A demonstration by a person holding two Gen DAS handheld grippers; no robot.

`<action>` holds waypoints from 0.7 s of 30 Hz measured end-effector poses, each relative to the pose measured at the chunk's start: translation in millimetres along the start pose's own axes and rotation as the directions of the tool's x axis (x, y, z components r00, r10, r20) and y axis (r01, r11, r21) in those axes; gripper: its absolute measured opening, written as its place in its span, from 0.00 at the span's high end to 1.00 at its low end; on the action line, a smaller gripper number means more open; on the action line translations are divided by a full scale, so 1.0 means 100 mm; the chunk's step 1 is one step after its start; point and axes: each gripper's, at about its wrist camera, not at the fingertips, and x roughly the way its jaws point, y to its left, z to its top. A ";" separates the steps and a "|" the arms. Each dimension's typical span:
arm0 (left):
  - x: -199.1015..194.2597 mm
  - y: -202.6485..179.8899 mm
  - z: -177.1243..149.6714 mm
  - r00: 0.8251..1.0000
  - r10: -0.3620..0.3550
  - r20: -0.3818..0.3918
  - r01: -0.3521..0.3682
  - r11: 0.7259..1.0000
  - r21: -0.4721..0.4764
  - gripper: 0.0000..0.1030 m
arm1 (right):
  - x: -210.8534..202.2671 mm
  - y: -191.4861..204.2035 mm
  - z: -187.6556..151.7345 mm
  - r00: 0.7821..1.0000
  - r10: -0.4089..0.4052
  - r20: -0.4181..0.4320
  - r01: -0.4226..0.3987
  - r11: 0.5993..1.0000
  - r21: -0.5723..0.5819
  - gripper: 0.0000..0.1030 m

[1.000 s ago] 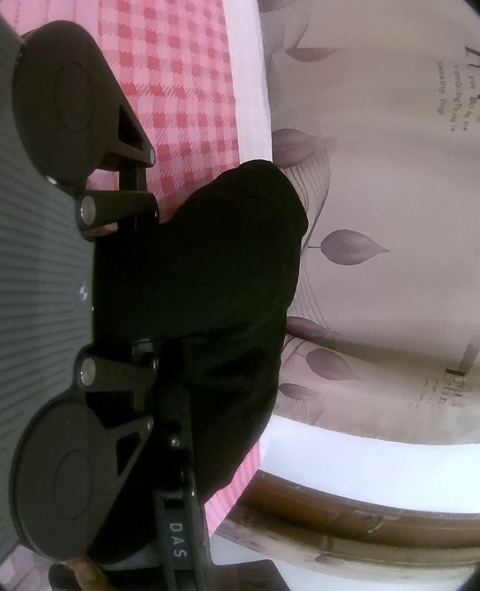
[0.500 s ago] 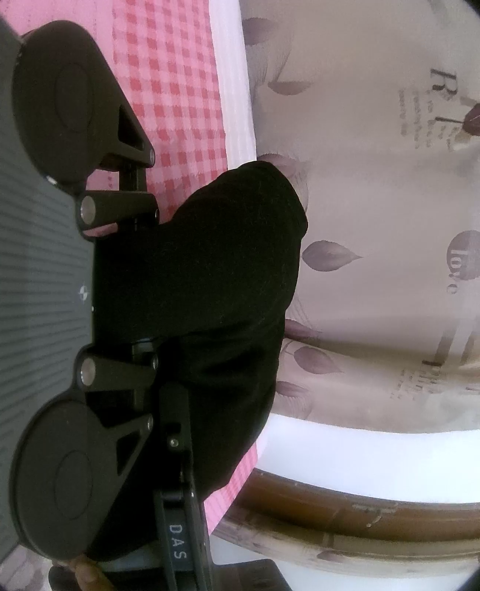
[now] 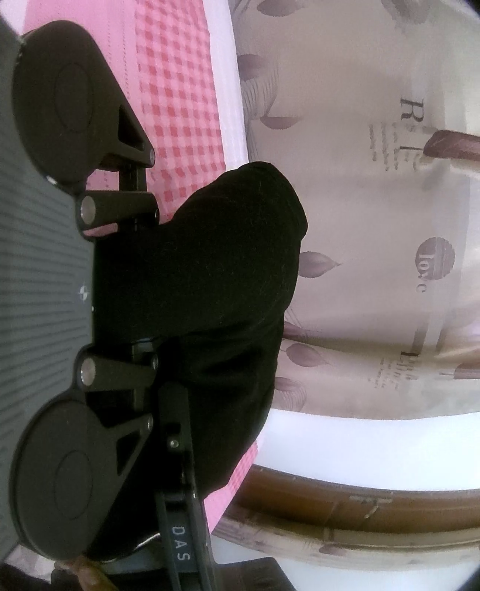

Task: Fold small clothes
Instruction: 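Hold the black sweater bundle pressed down with both grippers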

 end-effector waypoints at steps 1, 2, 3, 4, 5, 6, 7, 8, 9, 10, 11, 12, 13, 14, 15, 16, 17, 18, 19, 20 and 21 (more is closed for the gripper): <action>-0.05 0.00 -0.02 1.000 0.002 0.001 -0.002 1.000 0.000 0.60 | -0.02 0.03 -0.02 1.000 0.005 0.000 -0.005 1.000 0.003 0.58; -0.09 0.00 -0.04 1.000 0.003 0.001 -0.003 1.000 0.000 0.60 | -0.03 0.06 -0.04 1.000 0.006 -0.002 -0.006 1.000 0.003 0.58; -0.13 0.01 -0.06 1.000 0.003 0.001 -0.003 1.000 -0.001 0.60 | -0.04 0.10 -0.06 1.000 0.007 -0.002 -0.007 1.000 0.002 0.58; -0.18 0.01 -0.08 1.000 0.003 0.001 -0.003 1.000 -0.003 0.60 | -0.06 0.14 -0.09 1.000 0.010 -0.001 -0.010 1.000 0.003 0.58; -0.20 0.01 -0.09 1.000 0.004 0.001 -0.004 1.000 -0.002 0.60 | -0.08 0.16 -0.11 1.000 0.013 -0.001 -0.013 1.000 0.003 0.58; -0.23 0.01 -0.11 1.000 0.005 0.001 -0.005 1.000 -0.001 0.60 | -0.10 0.19 -0.13 1.000 0.015 -0.001 -0.015 1.000 0.003 0.58; -0.27 0.00 -0.12 1.000 0.007 0.001 -0.007 1.000 0.000 0.60 | -0.11 0.22 -0.15 1.000 0.016 -0.001 -0.016 1.000 0.002 0.58; -0.32 0.00 -0.14 1.000 0.009 0.001 -0.009 1.000 0.001 0.60 | -0.13 0.25 -0.18 1.000 0.018 -0.002 -0.018 1.000 0.000 0.58; -0.35 0.00 -0.16 1.000 0.010 0.000 -0.010 1.000 0.002 0.60 | -0.14 0.28 -0.20 1.000 0.020 -0.003 -0.020 1.000 0.001 0.58; -0.38 -0.01 -0.17 1.000 0.010 -0.001 -0.010 1.000 0.003 0.60 | -0.15 0.30 -0.23 1.000 0.023 -0.004 -0.023 1.000 0.003 0.58; -0.41 -0.01 -0.19 1.000 0.010 -0.002 -0.010 1.000 0.002 0.60 | -0.16 0.32 -0.25 1.000 0.024 -0.004 -0.024 1.000 0.004 0.58; -0.44 -0.01 -0.20 1.000 0.011 -0.003 -0.011 1.000 0.001 0.60 | -0.17 0.34 -0.27 1.000 0.025 -0.004 -0.025 1.000 0.004 0.58; -0.47 -0.02 -0.22 1.000 0.013 -0.002 -0.013 1.000 0.002 0.60 | -0.18 0.36 -0.29 1.000 0.026 -0.005 -0.026 1.000 0.002 0.58; -0.50 -0.02 -0.24 1.000 0.015 -0.002 -0.015 1.000 0.003 0.60 | -0.18 0.38 -0.31 1.000 0.026 -0.006 -0.026 1.000 0.002 0.58; -0.53 -0.03 -0.26 1.000 0.016 -0.002 -0.016 1.000 0.002 0.60 | -0.19 0.40 -0.32 1.000 0.028 -0.006 -0.028 1.000 0.004 0.58; -0.56 -0.03 -0.27 1.000 0.017 -0.002 -0.017 1.000 0.000 0.60 | -0.20 0.42 -0.34 1.000 0.029 -0.006 -0.029 1.000 0.006 0.58; -0.58 -0.03 -0.29 1.000 0.018 -0.002 -0.018 1.000 -0.002 0.60 | -0.21 0.43 -0.36 1.000 0.029 -0.006 -0.029 1.000 0.006 0.58; -0.61 -0.03 -0.30 1.000 0.018 -0.001 -0.018 1.000 -0.004 0.60 | -0.22 0.45 -0.37 1.000 0.030 -0.007 -0.030 1.000 0.006 0.58; -0.64 -0.03 -0.32 1.000 0.020 -0.001 -0.020 1.000 -0.006 0.60 | -0.23 0.46 -0.39 0.999 0.032 -0.006 -0.032 0.999 0.007 0.58; -0.66 -0.04 -0.34 1.000 0.021 0.000 -0.021 1.000 -0.007 0.60 | -0.24 0.48 -0.41 0.999 0.033 -0.007 -0.033 0.999 0.006 0.58; -0.69 -0.04 -0.36 1.000 0.022 0.000 -0.022 1.000 -0.007 0.60 | -0.25 0.50 -0.43 0.999 0.033 -0.007 -0.033 0.999 0.005 0.58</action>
